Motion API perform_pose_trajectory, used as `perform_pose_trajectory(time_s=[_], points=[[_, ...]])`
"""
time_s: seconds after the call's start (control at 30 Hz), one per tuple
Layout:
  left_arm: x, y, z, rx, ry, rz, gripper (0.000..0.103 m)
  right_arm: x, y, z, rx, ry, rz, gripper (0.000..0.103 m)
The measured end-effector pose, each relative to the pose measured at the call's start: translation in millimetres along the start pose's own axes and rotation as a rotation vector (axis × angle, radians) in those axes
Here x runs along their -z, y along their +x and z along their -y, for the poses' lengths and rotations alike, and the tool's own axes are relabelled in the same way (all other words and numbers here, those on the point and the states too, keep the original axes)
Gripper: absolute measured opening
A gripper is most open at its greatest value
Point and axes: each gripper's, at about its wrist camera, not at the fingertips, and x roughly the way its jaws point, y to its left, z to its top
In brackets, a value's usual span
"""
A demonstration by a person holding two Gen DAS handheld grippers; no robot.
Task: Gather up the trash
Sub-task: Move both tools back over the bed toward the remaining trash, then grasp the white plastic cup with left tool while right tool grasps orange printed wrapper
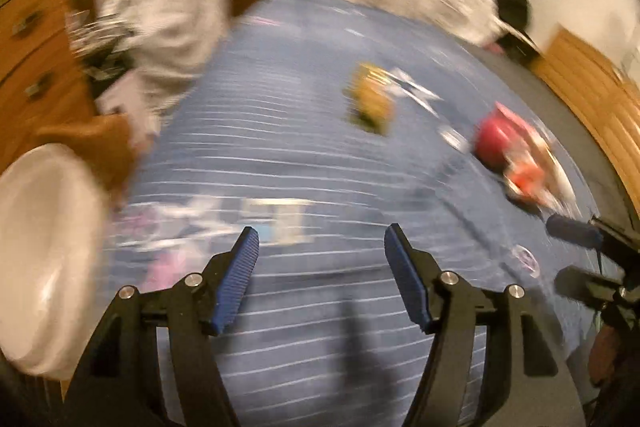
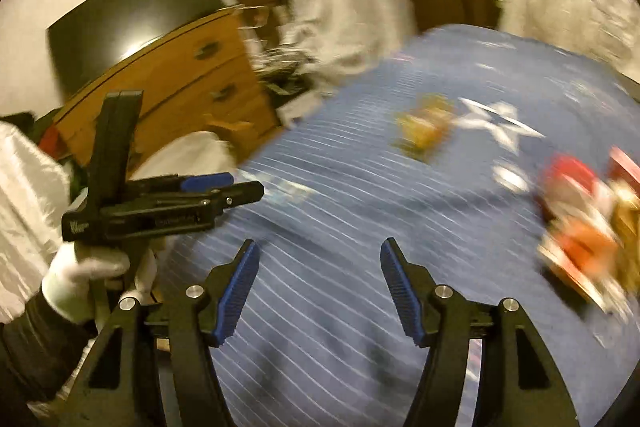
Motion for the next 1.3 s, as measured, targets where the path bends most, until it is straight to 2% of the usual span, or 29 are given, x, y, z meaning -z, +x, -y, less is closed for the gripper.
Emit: perform_pose_trajectory(time_s=[0.03, 0.17, 0.23, 0.43, 0.6, 0.93, 1.03, 1.1, 1.17, 1.3], points=[[-1.8, 15.8, 20.2, 0.033, 0.036, -0.024, 0.063, 9.9, -12.2, 17.8, 0.032, 0.016, 0.008, 0.064], [-10.3, 62.1, 75.4, 0.079, 0.137, -0.083, 0.063, 46.8, -61.9, 92.0, 0.144, 0.111, 0.049, 0.064], [-21.3, 81.8, 94.2, 0.087, 0.17, -0.099, 0.063, 61.7, -81.9, 119.6, 0.168, 0.155, 0.072, 0.064], [-61.3, 139.9, 131.4, 0.11, 0.209, -0.14, 0.063, 88.4, -112.1, 164.7, 0.183, 0.21, 0.119, 0.064], [-82.8, 170.5, 146.2, 0.093, 0.24, -0.143, 0.063, 78.6, -106.5, 170.0, 0.182, 0.233, 0.137, 0.064], [-107.0, 199.6, 160.4, 0.03, 0.249, -0.124, 0.063, 73.3, -93.6, 167.0, 0.163, 0.237, 0.149, 0.064], [-105.4, 199.6, 157.3, -0.007, 0.241, -0.108, 0.053, 71.0, -89.8, 165.2, 0.169, 0.229, 0.155, 0.064], [-106.8, 198.1, 150.5, -0.023, 0.215, -0.099, 0.039, 68.8, -85.4, 165.1, 0.172, 0.215, 0.146, 0.064], [-106.3, 194.0, 144.1, 0.0, 0.192, -0.096, 0.039, 64.9, -79.7, 163.8, 0.17, 0.187, 0.128, 0.058], [-97.7, 183.0, 140.8, 0.004, 0.192, -0.088, 0.039, 48.3, -54.6, 157.2, 0.172, 0.058, 0.059, 0.055]])
